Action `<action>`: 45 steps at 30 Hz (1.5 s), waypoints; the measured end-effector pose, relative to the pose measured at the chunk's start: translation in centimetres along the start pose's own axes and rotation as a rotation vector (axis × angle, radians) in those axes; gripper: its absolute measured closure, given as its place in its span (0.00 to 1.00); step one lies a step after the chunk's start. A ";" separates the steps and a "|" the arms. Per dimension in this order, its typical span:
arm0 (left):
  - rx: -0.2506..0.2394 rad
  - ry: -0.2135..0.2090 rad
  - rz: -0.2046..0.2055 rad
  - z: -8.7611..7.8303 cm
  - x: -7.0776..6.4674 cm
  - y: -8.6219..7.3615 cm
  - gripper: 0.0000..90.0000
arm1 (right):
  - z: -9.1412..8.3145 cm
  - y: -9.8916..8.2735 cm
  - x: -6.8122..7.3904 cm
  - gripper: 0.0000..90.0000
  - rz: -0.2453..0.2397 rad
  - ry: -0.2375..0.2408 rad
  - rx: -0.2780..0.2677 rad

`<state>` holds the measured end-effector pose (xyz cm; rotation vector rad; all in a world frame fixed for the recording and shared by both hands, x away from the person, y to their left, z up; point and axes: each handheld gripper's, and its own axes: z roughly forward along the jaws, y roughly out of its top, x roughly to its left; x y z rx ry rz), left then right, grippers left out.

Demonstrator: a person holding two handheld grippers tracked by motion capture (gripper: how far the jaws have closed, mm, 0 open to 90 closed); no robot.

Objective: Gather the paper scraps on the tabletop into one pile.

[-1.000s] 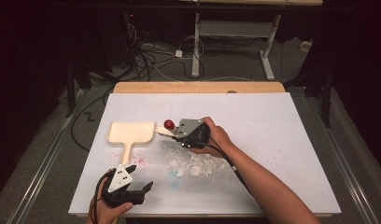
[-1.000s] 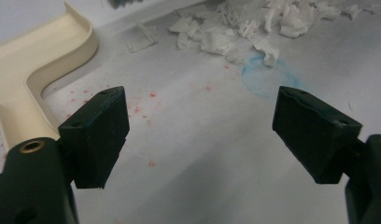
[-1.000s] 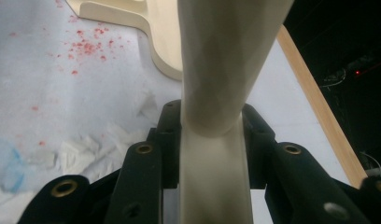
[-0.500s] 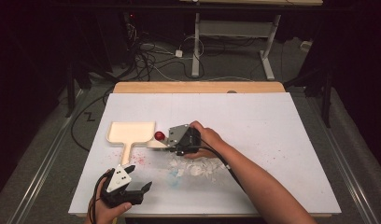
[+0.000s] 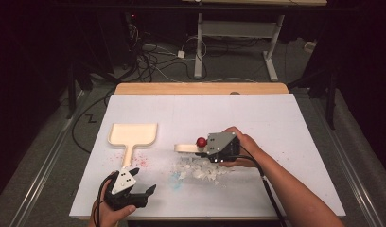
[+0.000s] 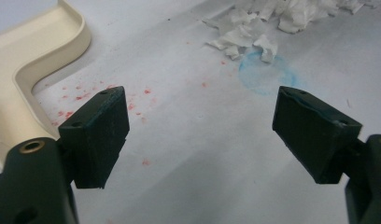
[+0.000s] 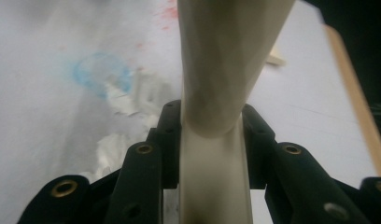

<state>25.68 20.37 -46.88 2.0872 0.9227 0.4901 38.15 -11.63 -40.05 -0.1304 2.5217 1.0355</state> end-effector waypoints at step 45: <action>0.018 0.003 0.059 0.3 -1.1 0.3 0.20 | -4.7 -4.2 4.2 0.75 0.590 -0.411 0.216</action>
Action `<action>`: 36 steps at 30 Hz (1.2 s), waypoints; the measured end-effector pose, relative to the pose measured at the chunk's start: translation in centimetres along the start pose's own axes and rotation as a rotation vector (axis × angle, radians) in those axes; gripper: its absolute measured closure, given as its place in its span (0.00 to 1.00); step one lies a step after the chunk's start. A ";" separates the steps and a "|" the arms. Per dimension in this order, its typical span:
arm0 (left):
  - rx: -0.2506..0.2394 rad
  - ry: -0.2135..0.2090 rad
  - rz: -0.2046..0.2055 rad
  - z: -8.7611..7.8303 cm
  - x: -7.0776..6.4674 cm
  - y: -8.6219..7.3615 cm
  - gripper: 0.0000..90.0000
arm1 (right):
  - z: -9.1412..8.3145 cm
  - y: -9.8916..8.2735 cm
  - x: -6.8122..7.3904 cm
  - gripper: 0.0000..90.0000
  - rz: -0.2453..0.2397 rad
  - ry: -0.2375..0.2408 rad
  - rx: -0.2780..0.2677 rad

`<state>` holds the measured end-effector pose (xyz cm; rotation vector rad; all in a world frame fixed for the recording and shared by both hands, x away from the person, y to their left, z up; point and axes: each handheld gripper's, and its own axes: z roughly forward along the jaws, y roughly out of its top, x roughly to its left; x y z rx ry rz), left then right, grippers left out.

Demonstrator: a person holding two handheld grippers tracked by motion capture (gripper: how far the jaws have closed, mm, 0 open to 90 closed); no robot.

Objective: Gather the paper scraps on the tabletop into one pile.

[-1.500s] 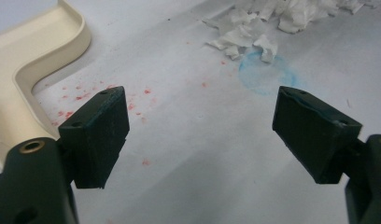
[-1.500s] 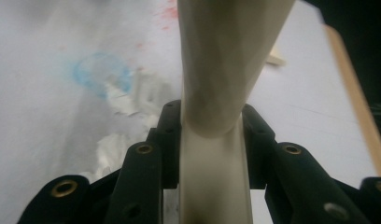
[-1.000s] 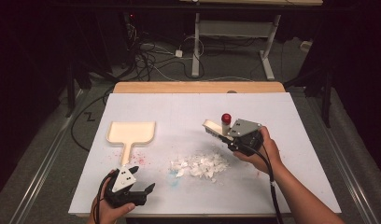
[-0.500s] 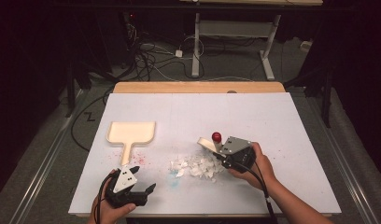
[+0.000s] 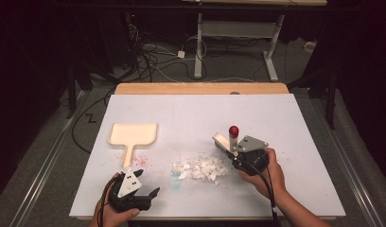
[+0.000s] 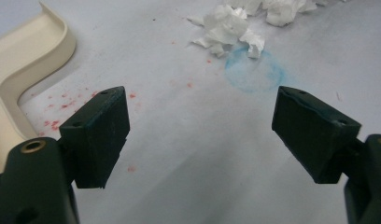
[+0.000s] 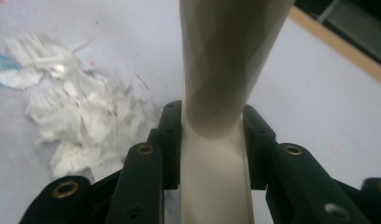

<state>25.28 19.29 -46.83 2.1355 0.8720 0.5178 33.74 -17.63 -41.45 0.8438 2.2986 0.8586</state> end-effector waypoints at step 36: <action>-0.009 0.027 -0.002 -0.5 0.2 0.0 0.20 | -3.3 1.4 1.1 0.75 0.009 0.174 -0.172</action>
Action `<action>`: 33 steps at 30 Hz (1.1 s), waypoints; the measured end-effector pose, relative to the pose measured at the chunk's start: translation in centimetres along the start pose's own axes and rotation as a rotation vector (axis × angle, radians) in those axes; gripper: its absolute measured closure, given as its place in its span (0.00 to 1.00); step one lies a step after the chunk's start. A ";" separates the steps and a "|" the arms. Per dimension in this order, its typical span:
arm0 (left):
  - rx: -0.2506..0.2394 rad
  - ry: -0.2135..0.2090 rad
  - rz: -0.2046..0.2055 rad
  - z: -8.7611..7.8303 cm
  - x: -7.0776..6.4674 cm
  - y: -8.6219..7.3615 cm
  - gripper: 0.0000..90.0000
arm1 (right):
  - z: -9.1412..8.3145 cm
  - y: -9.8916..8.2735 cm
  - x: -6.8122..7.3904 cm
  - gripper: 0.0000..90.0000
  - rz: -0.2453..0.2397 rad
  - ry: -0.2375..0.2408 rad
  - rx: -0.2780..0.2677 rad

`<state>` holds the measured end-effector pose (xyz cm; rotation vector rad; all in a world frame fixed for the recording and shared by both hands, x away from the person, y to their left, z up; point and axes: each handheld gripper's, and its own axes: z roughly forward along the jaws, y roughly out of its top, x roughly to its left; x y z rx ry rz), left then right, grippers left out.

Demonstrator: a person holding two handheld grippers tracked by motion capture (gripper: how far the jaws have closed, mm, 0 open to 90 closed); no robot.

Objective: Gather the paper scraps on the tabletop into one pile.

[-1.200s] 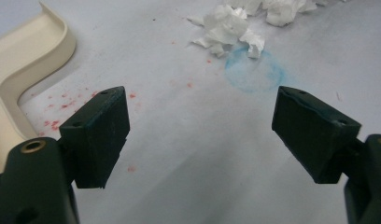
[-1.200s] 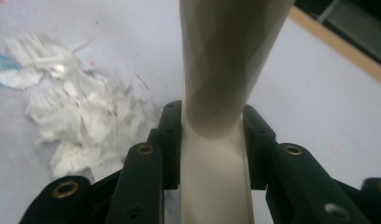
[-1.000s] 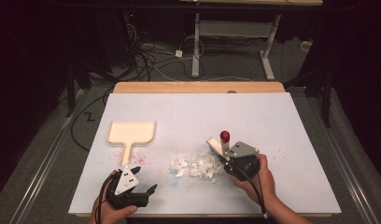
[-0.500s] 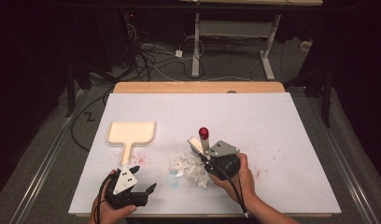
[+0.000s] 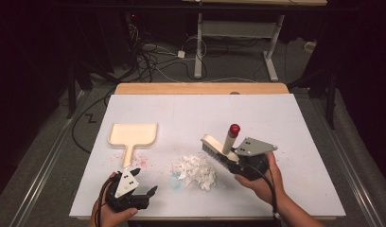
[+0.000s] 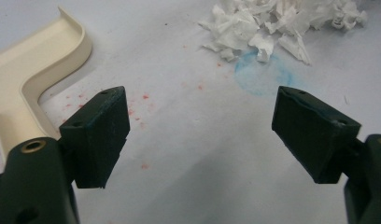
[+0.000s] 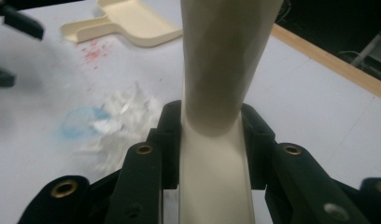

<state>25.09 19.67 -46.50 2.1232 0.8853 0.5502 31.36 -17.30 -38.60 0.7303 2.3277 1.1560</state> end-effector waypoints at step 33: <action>0.044 -0.015 0.045 0.9 -0.6 0.1 0.20 | -0.8 -3.6 1.3 0.75 -0.222 0.280 0.144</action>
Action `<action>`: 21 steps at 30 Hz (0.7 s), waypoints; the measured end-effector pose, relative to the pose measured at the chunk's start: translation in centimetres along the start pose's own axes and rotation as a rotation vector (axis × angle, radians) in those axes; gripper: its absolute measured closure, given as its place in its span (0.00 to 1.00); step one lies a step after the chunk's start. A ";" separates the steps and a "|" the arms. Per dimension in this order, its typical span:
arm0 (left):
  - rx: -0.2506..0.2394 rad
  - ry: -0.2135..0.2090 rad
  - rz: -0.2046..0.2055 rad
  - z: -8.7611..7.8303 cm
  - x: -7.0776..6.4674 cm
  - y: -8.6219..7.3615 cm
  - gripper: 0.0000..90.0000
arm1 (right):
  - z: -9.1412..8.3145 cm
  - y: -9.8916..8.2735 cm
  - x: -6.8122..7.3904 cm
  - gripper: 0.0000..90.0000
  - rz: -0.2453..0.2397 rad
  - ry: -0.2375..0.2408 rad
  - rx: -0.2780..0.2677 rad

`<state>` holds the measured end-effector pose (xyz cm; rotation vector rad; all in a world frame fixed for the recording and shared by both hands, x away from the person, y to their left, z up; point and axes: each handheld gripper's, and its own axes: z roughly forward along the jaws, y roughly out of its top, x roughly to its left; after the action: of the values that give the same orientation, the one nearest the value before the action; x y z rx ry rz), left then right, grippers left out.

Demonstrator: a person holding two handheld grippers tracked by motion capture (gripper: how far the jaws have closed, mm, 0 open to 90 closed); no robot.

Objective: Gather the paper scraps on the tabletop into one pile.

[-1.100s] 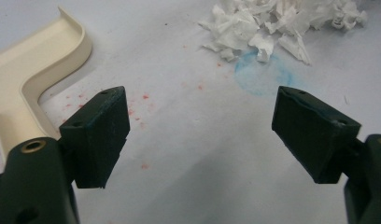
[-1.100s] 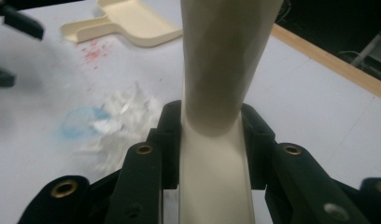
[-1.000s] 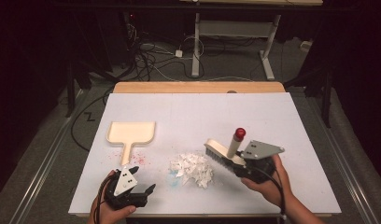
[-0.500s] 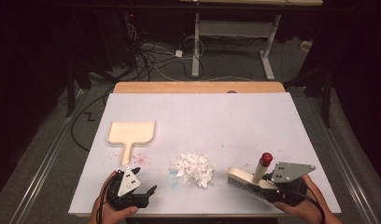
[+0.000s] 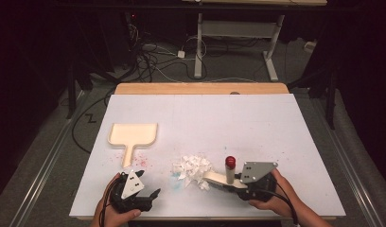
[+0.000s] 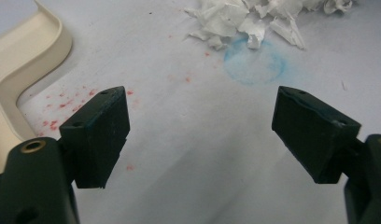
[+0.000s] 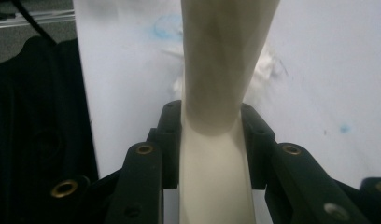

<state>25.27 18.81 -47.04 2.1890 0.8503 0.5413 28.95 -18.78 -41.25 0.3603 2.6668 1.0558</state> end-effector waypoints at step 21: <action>0.001 0.014 0.001 -0.3 0.1 -0.1 0.20 | -2.1 2.9 0.2 0.75 -0.033 -0.012 -0.200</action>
<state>25.14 19.04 -46.90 2.1887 0.8567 0.5575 28.44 -17.98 -37.73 0.2800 2.5188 1.2912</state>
